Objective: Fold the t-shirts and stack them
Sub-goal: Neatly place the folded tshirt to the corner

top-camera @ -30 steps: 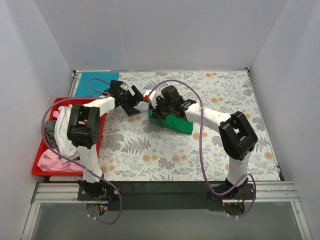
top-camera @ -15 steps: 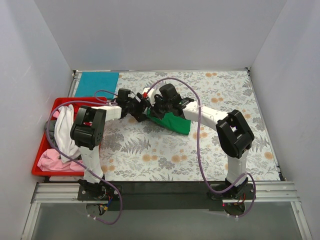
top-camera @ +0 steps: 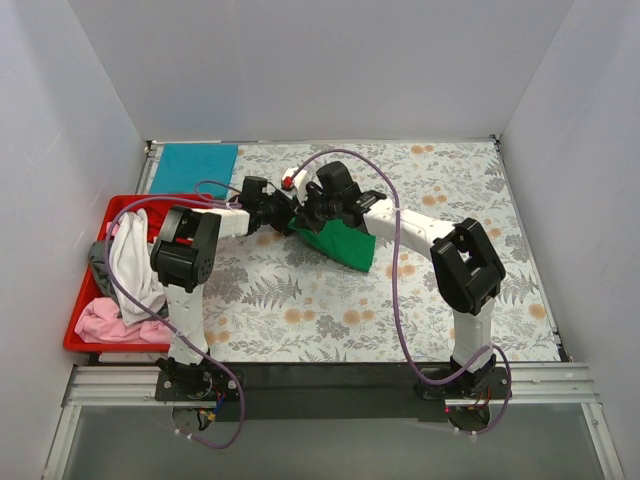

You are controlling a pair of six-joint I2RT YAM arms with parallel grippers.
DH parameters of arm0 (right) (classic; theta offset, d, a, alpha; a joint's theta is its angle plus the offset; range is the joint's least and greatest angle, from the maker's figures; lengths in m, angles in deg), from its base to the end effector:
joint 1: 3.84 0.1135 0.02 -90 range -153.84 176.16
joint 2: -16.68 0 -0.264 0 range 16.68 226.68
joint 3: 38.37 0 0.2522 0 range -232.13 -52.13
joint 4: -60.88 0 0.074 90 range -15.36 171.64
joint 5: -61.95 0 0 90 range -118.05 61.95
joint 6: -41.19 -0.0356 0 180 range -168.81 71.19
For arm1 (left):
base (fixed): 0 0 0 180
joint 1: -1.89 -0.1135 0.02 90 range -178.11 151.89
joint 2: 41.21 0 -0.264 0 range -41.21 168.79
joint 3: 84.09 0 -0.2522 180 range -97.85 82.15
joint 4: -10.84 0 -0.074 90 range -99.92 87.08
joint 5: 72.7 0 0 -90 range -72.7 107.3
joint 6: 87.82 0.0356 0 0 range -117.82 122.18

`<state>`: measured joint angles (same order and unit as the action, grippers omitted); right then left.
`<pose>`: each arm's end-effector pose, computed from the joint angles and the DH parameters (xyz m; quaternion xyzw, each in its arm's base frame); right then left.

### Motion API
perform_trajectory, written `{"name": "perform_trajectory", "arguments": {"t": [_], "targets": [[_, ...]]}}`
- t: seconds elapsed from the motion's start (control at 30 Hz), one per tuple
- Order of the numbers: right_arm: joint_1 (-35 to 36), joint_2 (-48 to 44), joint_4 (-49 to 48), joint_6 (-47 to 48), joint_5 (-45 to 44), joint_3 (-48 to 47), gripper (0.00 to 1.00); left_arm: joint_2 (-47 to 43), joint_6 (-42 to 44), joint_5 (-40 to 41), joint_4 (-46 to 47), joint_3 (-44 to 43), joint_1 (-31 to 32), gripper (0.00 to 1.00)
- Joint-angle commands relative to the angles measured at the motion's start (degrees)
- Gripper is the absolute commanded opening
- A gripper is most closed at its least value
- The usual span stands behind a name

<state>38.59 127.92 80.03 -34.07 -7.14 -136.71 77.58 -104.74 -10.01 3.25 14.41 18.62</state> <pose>0.3253 0.3146 0.2463 -0.4888 0.7134 0.2681 0.4246 0.4000 -0.1373 0.1175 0.5717 -0.6976 0.4316 0.0162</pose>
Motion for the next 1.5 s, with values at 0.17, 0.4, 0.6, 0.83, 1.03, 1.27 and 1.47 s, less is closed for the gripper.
{"name": "perform_trajectory", "arguments": {"t": [0.17, 0.4, 0.6, 0.83, 1.03, 1.27, 1.47], "targets": [[0.4, 1.4, -3.6, -2.6, 2.6, -5.2, 0.04, 0.9, 2.2, 2.4, -0.9, -5.4, 0.3, 0.0], [-4.1, -2.6, -3.2, -12.6, 7.1, -3.3, 0.64, 1.7, 23.6, 10.2, -20.5, -22.5, -0.1, 0.0], [-9.3, -8.2, -1.7, -14.1, 9.8, 0.5, 0.98, 6.0, 42.7, 15.5, -30.8, -37.8, -2.1, 0.0], [-14.4, -13.6, 1.1, -10.6, 9.6, 7.0, 0.98, 9.2, 59.0, 13.3, -33.6, -44.9, -7.3, 0.0], [-15.2, -16.1, 1.6, -8.9, 8.7, 11.0, 0.98, 9.9, 68.3, 9.8, -35.2, -49.5, -10.2, 0.0], [-15.4, -16.8, 1.7, -8.7, 8.2, 12.7, 0.98, 12.7, 71.6, 11.6, -37.3, -58.5, -12.6, 0.0], [-15.3, -16.8, 1.7, -8.7, 8.4, 13.0, 0.98, 13.0, 71.0, 11.4, -37.0, -61.4, -13.3, 0.0]]}}
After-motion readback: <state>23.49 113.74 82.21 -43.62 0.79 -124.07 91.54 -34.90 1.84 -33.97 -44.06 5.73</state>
